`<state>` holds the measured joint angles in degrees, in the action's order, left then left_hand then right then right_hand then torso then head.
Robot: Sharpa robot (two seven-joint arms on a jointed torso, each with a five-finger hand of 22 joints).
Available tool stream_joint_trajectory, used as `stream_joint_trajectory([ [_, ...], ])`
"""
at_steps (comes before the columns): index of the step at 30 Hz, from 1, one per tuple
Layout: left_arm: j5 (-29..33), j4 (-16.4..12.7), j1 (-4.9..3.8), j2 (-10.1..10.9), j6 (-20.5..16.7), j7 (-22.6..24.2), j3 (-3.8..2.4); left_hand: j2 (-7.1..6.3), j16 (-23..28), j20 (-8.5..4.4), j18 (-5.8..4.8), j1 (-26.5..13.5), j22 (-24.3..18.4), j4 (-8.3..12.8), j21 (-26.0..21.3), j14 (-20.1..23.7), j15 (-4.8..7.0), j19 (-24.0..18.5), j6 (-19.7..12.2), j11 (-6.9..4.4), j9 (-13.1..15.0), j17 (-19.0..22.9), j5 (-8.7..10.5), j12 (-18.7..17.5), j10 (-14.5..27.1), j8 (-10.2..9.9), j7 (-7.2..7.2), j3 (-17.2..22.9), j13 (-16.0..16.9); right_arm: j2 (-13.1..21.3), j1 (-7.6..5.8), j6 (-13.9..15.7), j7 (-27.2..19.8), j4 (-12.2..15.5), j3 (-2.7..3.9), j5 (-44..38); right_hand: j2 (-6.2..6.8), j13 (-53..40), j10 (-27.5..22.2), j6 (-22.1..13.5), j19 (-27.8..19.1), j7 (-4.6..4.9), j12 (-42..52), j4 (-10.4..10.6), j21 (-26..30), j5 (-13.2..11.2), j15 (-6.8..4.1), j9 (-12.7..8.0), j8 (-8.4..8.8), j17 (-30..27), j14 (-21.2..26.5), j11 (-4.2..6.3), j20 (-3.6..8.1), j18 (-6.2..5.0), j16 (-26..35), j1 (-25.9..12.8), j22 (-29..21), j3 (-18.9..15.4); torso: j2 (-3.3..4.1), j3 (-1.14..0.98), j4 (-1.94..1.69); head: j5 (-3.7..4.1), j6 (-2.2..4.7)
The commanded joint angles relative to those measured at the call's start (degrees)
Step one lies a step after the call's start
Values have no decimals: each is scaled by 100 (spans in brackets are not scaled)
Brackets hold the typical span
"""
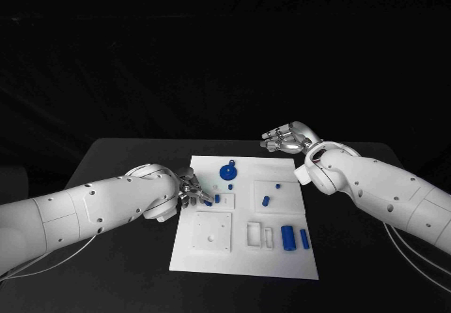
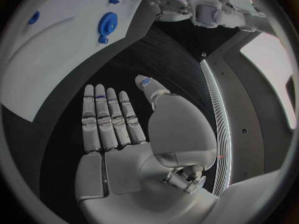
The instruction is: Assemble the parts on the task board
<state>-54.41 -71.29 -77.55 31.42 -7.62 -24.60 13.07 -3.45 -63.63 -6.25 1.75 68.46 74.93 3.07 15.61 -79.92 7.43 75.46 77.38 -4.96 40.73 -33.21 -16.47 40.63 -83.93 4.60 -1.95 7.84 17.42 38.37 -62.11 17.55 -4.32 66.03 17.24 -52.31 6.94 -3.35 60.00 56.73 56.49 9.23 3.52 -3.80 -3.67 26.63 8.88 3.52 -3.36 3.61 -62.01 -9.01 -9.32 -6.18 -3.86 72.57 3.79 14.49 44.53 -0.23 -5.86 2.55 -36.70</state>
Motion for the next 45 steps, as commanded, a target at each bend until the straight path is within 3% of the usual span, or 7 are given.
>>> stream_joint_trajectory([
  [1,31,-19,-4,-1,-148,84,-4,182,-19,9,74,136,110,547,40,-32,-21,10,-33,-21,14,-4,-31,1,-283,17,-2,481,-6,-1,3,-44,-65,9,3,-8,-2,5,-41,-47,-35,-4,-18,12,-25,35,-5,-8,-8,-8,39,-1,1,-98,26,-10,-7,10,-2,2,1,-2,3],
  [11,-10,-16,-50,53,-127,60,-7,170,-45,5,84,132,111,669,89,-45,-17,3,-18,-34,32,-18,-176,27,-284,31,-2,523,-12,5,3,-37,-70,12,3,-8,-2,5,-41,-47,-35,-4,-18,12,-25,35,-5,-8,-8,-8,39,-1,1,-98,26,-10,-7,10,-5,0,-7,-4,22],
  [20,-131,105,-119,24,72,-4,-4,167,-51,7,84,119,111,697,107,-44,-18,-4,-17,-34,32,-23,-179,36,-283,31,0,534,-17,7,4,-35,-70,15,3,-7,-2,5,-41,-47,-35,-4,-18,12,-25,35,-5,-8,-8,-8,39,-1,1,-98,26,-10,-7,10,-2,4,-1,-19,30],
  [45,-448,187,-130,-81,336,32,34,176,-52,23,94,123,109,736,131,-34,-27,-29,-15,-32,17,-28,-164,37,-283,23,4,535,-29,15,4,-37,-67,18,3,-6,3,5,-42,-57,-35,-3,-17,28,-25,38,-5,-9,-6,-8,41,-3,1,-98,26,-8,-7,-7,-3,1,-3,-32,33],
])
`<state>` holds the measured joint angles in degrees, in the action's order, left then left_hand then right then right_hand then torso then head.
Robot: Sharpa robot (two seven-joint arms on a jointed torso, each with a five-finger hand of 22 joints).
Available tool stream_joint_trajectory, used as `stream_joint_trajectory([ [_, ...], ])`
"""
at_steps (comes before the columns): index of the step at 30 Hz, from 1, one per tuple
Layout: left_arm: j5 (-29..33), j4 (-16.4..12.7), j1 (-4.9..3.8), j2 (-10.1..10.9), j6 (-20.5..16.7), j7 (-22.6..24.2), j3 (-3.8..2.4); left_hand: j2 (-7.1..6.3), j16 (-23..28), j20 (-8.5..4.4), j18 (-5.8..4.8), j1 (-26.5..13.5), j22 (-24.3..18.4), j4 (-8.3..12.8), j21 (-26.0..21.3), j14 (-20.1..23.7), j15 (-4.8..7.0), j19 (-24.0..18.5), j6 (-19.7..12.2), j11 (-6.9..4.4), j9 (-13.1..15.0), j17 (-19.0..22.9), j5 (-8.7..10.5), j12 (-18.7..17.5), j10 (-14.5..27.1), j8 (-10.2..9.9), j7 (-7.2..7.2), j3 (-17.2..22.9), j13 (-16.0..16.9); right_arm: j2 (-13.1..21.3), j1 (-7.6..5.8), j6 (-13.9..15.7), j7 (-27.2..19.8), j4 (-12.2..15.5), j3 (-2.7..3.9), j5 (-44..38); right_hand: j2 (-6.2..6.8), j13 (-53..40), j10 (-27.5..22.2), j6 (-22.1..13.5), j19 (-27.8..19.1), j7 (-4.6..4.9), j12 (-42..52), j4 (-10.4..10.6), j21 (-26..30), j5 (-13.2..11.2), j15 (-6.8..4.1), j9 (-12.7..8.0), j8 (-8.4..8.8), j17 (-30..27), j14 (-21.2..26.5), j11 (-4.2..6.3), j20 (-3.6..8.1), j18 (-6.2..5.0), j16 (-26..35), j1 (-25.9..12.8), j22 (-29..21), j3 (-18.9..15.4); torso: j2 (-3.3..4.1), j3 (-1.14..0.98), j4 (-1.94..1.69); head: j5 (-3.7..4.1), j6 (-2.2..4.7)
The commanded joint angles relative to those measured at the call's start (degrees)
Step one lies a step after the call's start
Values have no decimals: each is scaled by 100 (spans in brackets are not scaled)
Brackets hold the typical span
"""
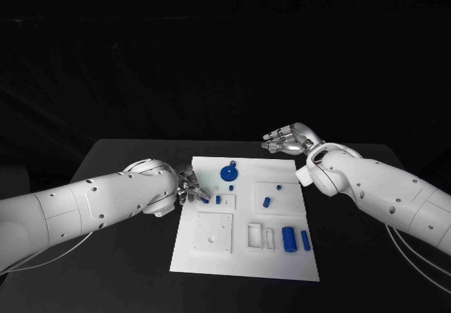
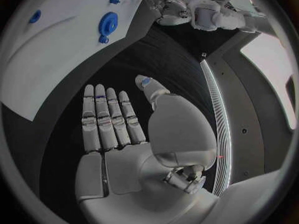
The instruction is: Assemble the parts on the task board
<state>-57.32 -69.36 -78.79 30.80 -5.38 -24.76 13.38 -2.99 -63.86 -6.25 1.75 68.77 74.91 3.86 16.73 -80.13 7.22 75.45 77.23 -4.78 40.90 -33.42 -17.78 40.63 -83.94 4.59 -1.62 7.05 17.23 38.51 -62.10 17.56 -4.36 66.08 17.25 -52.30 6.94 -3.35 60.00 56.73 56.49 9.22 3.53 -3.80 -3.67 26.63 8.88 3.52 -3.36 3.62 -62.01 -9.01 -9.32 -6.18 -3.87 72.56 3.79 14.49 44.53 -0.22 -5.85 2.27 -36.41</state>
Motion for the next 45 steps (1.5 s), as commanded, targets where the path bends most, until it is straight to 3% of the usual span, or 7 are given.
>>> stream_joint_trajectory([
  [1,-173,-5,-6,-24,106,51,3,129,-29,25,97,89,110,656,22,-15,-5,-29,1,-51,-2,-6,-31,35,-281,24,-29,610,-11,0,3,-38,-63,14,3,-6,3,5,-42,-57,-35,-3,-17,28,-25,38,-5,-9,-6,-8,41,-3,1,-98,26,-8,-6,-7,-1,0,-6,-2,5],
  [15,-473,23,-1,-63,-1,84,10,134,-29,26,106,94,109,659,32,-22,-1,-23,2,-55,-1,-5,-29,36,-281,26,-31,605,-13,-8,3,-44,-67,13,3,-2,3,5,-42,-57,-35,-3,-17,28,-25,38,-5,-9,-6,-8,41,-3,1,-98,26,-8,-6,-7,-1,-1,-1,1,13],
  [45,-442,-1,-1,-75,108,51,10,129,-36,33,116,77,108,673,46,-28,-1,-25,10,-56,3,-9,-69,46,-282,31,-34,596,-13,-15,3,-48,-68,12,3,-1,1,5,-43,-58,-36,-4,-17,43,-25,41,-4,-9,-6,-8,41,-2,0,-98,26,-9,-7,-21,2,-4,1,4,0],
])
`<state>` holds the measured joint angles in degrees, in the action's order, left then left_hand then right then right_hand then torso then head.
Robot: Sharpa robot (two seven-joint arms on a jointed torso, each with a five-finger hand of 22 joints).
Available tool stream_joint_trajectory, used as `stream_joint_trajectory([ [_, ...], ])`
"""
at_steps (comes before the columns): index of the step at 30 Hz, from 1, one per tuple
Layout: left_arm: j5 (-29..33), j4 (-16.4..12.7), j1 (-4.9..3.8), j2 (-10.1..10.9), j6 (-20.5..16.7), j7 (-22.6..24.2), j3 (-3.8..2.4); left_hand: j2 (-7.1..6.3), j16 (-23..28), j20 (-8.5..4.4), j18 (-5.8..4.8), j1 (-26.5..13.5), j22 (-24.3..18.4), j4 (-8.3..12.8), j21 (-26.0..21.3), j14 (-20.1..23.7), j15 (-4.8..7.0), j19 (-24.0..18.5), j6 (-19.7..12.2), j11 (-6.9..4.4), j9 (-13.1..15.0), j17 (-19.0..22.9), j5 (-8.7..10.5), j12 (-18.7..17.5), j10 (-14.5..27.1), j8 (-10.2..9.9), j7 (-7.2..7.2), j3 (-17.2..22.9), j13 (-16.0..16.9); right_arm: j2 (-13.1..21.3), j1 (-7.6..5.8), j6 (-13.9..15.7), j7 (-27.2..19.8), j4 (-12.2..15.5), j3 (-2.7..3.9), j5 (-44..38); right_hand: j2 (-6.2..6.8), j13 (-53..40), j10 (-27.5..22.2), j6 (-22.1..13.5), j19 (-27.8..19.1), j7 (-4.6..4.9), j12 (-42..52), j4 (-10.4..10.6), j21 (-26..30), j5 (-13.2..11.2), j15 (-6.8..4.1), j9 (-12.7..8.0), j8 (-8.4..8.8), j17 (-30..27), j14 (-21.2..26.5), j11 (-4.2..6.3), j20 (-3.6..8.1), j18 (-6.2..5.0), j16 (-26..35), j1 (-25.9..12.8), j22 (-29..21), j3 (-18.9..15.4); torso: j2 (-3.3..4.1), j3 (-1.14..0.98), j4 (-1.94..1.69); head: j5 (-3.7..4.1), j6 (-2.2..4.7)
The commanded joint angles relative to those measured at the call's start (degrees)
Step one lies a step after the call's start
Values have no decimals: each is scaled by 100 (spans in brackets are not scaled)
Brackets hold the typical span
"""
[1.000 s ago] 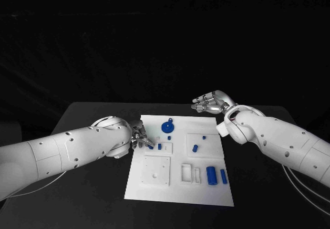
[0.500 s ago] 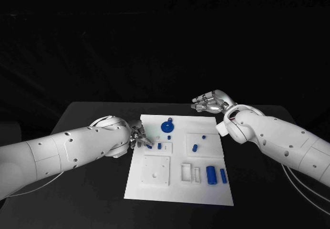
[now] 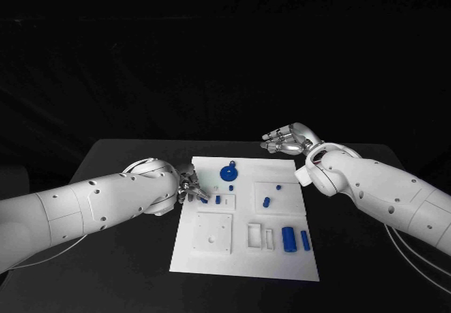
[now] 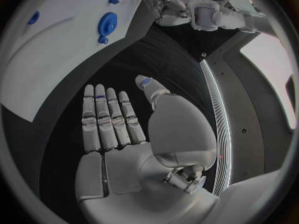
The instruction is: Assemble the parts on the task board
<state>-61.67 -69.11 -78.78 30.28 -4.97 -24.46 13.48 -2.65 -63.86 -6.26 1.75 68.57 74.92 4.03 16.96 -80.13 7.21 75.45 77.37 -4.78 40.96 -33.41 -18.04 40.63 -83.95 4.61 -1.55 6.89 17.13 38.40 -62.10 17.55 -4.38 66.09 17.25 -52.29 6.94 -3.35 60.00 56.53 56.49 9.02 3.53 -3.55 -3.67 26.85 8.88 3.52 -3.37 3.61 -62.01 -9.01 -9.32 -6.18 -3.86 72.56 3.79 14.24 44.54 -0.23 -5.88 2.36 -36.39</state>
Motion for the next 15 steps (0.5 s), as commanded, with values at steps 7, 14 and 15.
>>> stream_joint_trajectory([
  [7,13,-48,-2,-59,69,-7,1,31,-71,27,101,16,108,607,38,-28,-2,-24,34,-53,17,-29,-264,117,-283,73,-61,597,-13,-3,3,-47,-63,18,3,-2,1,5,-43,-37,-36,16,-17,18,-25,19,-4,-9,-6,-8,41,-3,0,-98,26,-9,-7,4,1,-3,1,-2,-1],
  [14,-5,-31,0,-104,29,-51,4,-5,-161,21,91,26,105,458,71,-23,13,-19,-40,-71,256,-57,-188,244,-280,400,-108,525,-27,-1,3,-46,-62,26,3,-1,1,5,-43,-37,-36,16,-17,18,-25,19,-4,-9,-6,-8,41,-3,0,-98,26,-9,-7,4,1,-7,8,-8,3],
  [15,-6,-29,1,-109,27,-55,4,-7,-168,21,92,31,105,437,74,-24,13,-17,-51,-73,273,-58,-160,255,-280,438,-112,511,-27,-1,3,-46,-61,26,3,0,1,5,-43,-37,-36,16,-17,18,-25,19,-4,-9,-6,-8,41,-3,0,-98,26,-9,-7,4,1,-8,9,-8,2],
])
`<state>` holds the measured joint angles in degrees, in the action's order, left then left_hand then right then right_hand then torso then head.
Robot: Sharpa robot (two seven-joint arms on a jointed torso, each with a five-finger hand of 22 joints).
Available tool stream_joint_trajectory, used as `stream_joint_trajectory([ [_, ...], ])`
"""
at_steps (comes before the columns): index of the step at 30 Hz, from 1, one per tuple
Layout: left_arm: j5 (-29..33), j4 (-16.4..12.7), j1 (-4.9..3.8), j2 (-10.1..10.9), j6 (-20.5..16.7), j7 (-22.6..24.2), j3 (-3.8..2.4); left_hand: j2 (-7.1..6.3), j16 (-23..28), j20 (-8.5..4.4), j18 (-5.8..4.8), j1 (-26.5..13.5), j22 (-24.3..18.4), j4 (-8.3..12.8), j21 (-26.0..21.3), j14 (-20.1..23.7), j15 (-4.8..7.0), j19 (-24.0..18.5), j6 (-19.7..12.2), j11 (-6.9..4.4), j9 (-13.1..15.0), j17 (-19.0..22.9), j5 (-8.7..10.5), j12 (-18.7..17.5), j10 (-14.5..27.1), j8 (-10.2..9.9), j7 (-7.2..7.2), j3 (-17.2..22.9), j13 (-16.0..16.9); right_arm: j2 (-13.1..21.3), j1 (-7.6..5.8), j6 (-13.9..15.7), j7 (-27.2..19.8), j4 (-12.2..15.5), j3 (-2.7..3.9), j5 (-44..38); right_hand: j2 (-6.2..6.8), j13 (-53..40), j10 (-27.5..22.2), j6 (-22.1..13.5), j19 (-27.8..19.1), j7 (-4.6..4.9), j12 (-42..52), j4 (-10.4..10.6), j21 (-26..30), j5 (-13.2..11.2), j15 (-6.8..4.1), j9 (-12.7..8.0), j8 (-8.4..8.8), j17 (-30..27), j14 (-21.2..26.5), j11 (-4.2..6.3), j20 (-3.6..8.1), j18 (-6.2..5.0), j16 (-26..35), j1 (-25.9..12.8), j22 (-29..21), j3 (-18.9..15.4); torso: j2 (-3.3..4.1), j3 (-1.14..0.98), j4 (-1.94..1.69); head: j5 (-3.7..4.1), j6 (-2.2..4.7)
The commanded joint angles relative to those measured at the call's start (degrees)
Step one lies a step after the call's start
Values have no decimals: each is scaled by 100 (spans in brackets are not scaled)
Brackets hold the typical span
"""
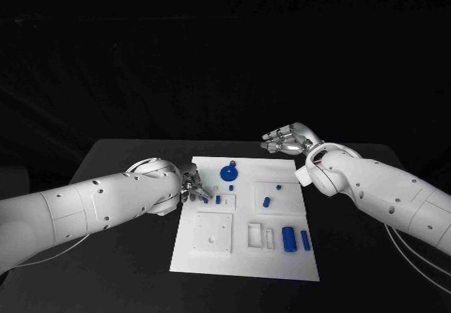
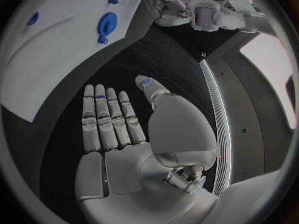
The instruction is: Assemble the parts on the task board
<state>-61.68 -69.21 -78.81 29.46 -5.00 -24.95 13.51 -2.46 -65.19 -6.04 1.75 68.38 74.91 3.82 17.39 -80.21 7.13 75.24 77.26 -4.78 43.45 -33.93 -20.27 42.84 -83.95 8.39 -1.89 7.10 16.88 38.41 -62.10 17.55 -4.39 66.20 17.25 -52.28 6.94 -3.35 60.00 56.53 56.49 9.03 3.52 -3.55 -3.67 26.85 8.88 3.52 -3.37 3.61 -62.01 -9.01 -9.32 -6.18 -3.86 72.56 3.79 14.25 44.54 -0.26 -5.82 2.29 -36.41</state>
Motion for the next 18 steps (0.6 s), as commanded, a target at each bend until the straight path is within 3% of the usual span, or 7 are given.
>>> stream_joint_trajectory([
  [1,-6,-17,4,-32,30,-9,1,-27,-41,1,91,47,106,440,32,-17,23,6,-33,-76,45,-7,114,46,-280,94,-86,473,2,-1,3,-46,-61,16,3,-1,1,5,-43,-37,-36,16,-17,18,-25,19,-4,-9,-6,-8,41,-2,0,-98,26,-9,-7,3,1,-3,3,0,3],
  [10,-8,-18,7,-55,65,-33,2,-51,-146,20,108,92,108,250,71,-22,33,8,-122,-90,271,-110,210,124,-278,426,-123,345,18,6,3,-46,-59,20,3,2,1,5,-43,-37,-36,16,-17,18,-25,19,-4,-9,-6,-8,41,-2,0,-98,26,-9,-7,3,1,2,-4,10,-7],
  [18,-32,4,8,-51,75,-48,2,-56,-143,24,113,116,107,235,74,-19,34,2,-142,-89,277,-97,214,129,-278,456,-123,340,16,11,3,-43,-59,23,3,3,1,5,-43,-37,-36,16,-17,18,-25,19,-4,-9,-6,-8,41,-2,0,-98,26,-9,-7,3,-2,5,-7,16,-1],
])
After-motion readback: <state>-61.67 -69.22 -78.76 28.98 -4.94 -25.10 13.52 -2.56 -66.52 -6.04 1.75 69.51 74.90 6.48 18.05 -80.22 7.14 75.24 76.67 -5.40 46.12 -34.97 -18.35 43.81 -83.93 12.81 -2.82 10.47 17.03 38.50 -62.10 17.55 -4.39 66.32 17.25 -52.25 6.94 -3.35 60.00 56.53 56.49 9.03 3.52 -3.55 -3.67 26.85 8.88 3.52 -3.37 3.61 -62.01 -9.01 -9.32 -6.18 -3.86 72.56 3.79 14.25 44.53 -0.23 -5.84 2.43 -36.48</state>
